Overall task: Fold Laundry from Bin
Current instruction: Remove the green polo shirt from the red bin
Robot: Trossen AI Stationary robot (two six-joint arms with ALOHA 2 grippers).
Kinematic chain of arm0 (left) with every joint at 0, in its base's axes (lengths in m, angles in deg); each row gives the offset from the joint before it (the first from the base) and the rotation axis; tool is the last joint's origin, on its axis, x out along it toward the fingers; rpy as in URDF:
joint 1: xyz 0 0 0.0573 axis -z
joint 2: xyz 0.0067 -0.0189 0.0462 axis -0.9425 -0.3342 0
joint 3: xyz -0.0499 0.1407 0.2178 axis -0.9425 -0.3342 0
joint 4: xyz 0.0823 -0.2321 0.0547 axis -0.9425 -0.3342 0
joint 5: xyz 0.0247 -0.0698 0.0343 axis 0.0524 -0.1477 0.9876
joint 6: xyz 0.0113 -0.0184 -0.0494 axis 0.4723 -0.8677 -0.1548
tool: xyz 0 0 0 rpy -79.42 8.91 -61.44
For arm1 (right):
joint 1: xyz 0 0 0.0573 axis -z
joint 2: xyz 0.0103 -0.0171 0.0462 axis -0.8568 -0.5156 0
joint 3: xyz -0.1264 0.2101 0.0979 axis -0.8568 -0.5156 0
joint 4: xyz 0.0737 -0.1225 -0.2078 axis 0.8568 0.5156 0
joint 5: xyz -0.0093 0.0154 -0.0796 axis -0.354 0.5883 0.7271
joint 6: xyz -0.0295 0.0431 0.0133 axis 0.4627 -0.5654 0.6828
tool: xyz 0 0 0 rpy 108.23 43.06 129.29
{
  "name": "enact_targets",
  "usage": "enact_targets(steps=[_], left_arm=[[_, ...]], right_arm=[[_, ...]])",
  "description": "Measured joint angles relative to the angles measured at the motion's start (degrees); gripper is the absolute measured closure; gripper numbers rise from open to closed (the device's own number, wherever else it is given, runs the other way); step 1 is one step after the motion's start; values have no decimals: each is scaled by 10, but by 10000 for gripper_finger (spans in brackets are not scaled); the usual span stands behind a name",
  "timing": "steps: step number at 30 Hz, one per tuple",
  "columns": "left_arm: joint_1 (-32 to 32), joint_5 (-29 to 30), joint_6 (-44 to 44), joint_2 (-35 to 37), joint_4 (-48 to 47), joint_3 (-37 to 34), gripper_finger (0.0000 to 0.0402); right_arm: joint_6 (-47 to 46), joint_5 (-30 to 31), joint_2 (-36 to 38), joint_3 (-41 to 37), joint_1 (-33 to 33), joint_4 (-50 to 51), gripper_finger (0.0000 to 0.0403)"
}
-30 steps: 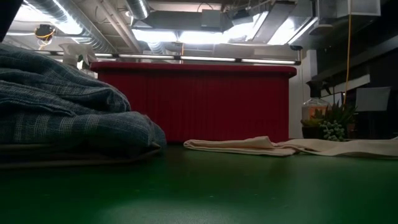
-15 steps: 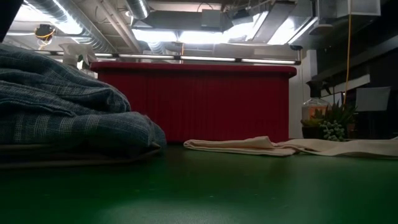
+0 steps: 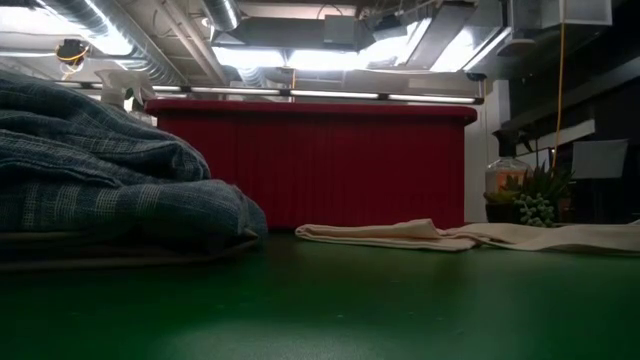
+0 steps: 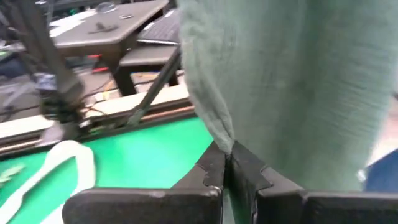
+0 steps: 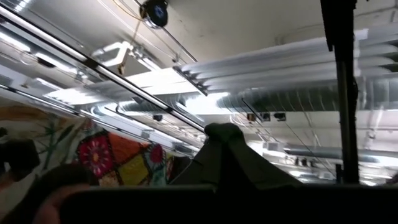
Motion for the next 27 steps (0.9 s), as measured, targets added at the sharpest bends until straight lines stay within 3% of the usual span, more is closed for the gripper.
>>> enact_targets(steps=[5,10,22,27], left_arm=[[35,64,-33,65,-122,0,401],[79,101,-100,131,-193,0,401],[211,165,-322,221,-208,4,401],[260,192,-345,222,-208,47,401]], right_arm=[[28,75,0,0,-34,2,395],[20,81,-4,0,-46,3,395],[-65,82,-55,0,-44,-34,395],[-74,82,-67,0,-44,-88,395]])
